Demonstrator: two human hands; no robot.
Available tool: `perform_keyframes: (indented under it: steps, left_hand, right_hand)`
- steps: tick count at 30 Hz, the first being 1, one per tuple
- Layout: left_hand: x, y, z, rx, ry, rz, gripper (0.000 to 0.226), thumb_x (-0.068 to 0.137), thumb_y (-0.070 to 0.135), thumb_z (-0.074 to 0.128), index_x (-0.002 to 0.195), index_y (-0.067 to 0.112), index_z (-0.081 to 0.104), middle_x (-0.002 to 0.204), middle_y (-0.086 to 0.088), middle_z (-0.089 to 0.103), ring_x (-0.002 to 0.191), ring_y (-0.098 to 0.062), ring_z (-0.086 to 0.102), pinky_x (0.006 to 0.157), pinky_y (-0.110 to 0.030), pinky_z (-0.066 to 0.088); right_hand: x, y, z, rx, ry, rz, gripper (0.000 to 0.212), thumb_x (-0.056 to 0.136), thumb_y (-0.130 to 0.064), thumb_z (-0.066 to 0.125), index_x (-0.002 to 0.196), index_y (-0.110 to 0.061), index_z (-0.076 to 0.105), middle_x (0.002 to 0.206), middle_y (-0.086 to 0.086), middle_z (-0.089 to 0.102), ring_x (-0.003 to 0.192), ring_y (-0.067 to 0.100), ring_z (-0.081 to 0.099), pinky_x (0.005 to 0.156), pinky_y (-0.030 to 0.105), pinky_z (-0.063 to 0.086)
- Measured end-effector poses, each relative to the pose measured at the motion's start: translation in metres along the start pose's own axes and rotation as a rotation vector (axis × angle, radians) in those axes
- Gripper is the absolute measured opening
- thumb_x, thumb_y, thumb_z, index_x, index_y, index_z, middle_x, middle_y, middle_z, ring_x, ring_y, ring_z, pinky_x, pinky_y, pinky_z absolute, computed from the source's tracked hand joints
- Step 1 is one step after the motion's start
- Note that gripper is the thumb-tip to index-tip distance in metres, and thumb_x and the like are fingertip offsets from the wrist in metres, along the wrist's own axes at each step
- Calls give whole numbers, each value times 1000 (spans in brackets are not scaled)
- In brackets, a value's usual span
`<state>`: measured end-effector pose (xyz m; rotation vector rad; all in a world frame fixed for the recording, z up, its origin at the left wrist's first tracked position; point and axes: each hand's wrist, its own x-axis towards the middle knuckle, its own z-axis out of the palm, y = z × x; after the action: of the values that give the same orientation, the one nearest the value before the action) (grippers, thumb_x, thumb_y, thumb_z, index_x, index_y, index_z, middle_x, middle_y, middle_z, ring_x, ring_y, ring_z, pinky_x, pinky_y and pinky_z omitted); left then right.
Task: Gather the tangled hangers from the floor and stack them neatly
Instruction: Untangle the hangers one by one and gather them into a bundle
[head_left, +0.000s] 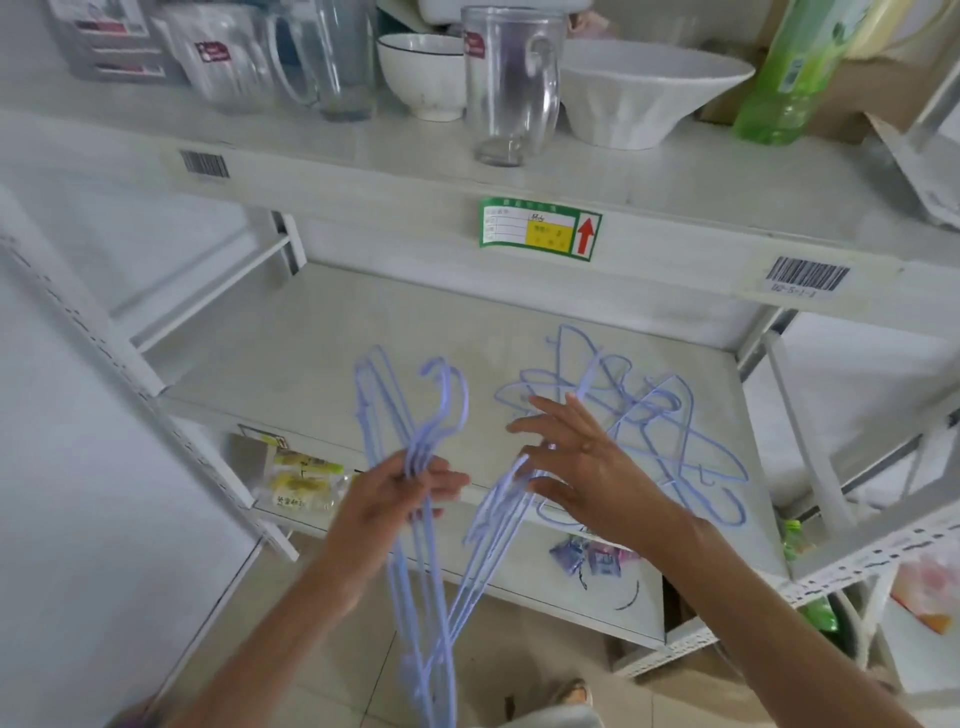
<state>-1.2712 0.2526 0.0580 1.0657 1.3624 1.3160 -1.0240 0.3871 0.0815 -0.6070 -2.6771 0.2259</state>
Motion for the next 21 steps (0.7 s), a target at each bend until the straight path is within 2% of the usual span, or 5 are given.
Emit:
perform_keyframes:
  steps: [4, 9, 15, 19, 21]
  left_hand:
    - [-14, -17, 36, -86, -22, -123, 26, 89, 45, 62, 108, 38, 77, 111, -7, 80, 106, -29, 76, 89, -45, 63]
    - [-17, -31, 48, -231, 0, -328, 40, 88, 41, 65, 113, 10, 70, 98, -4, 83, 88, -18, 80, 70, -29, 64]
    - [-14, -32, 62, -650, -13, -333, 34, 90, 15, 57, 114, -1, 75, 105, -24, 76, 99, -38, 74, 89, -40, 60]
    - [-1, -32, 65, -529, 8, -247, 20, 91, 7, 70, 109, 9, 79, 114, -20, 78, 102, -35, 76, 82, -30, 62]
    - [4, -30, 63, -548, 3, -219, 28, 88, 19, 79, 114, 12, 77, 123, -17, 75, 109, -35, 75, 86, -30, 61]
  right_hand:
    - [18, -10, 14, 11, 14, 5, 12, 97, -20, 72, 108, -20, 74, 150, 4, 55, 157, 27, 28, 125, 49, 30]
    - [16, -13, 37, 187, -14, 113, 13, 102, -24, 63, 111, -22, 73, 156, 1, 48, 159, 20, 22, 119, 39, 39]
    - [4, -33, 50, 430, 90, 560, 51, 100, -23, 66, 149, -30, 50, 160, -3, 36, 152, 15, 31, 118, 31, 31]
    - [-27, -89, 61, 1058, 214, 1085, 20, 106, -25, 56, 126, -25, 59, 122, 3, 70, 111, 15, 70, 96, 37, 55]
    - [-42, -114, 65, 1420, 146, 1251, 37, 109, -40, 45, 119, -13, 68, 103, 11, 79, 92, 27, 77, 86, 45, 60]
